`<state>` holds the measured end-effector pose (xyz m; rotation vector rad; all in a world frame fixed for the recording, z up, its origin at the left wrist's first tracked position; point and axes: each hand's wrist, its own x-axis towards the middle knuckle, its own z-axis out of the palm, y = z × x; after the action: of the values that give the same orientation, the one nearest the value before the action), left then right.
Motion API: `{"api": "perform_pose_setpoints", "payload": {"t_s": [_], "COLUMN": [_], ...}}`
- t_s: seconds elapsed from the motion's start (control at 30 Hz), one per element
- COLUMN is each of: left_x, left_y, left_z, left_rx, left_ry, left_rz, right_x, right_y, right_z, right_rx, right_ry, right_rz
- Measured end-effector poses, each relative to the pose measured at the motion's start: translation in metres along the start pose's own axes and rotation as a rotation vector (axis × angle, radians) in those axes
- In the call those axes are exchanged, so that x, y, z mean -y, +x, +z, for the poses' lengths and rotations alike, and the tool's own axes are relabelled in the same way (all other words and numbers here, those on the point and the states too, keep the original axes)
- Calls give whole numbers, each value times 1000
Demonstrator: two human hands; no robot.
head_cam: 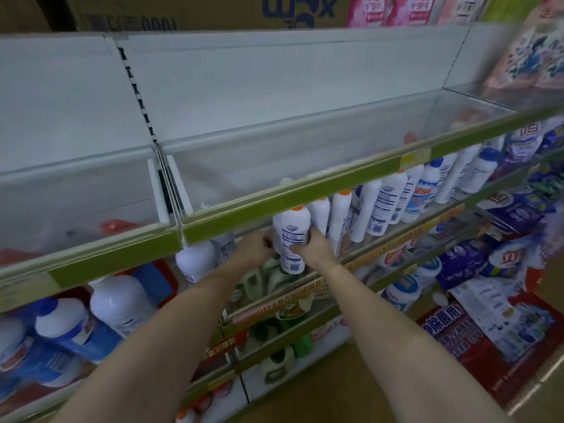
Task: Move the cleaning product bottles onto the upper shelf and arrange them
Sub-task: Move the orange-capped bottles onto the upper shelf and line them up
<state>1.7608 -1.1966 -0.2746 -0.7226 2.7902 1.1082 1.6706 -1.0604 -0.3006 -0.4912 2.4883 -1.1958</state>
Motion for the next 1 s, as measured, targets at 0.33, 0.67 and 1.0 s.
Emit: {"api": "perform_pose_setpoints", "payload": {"t_s": [0.33, 0.67, 1.0], "left_x": [5, -31, -136], "left_y": [13, 7, -45], "left_z": [3, 38, 115], "left_rx": [63, 177, 405], "left_ry": [5, 72, 6], "left_rz": [91, 114, 169], "right_x": [5, -27, -77], "right_y": [1, -38, -115], "right_z": [1, -59, -185], "right_rx": [27, 7, 49], "right_ry": [-60, 162, 297], "right_rz": [-60, 82, 43]}}
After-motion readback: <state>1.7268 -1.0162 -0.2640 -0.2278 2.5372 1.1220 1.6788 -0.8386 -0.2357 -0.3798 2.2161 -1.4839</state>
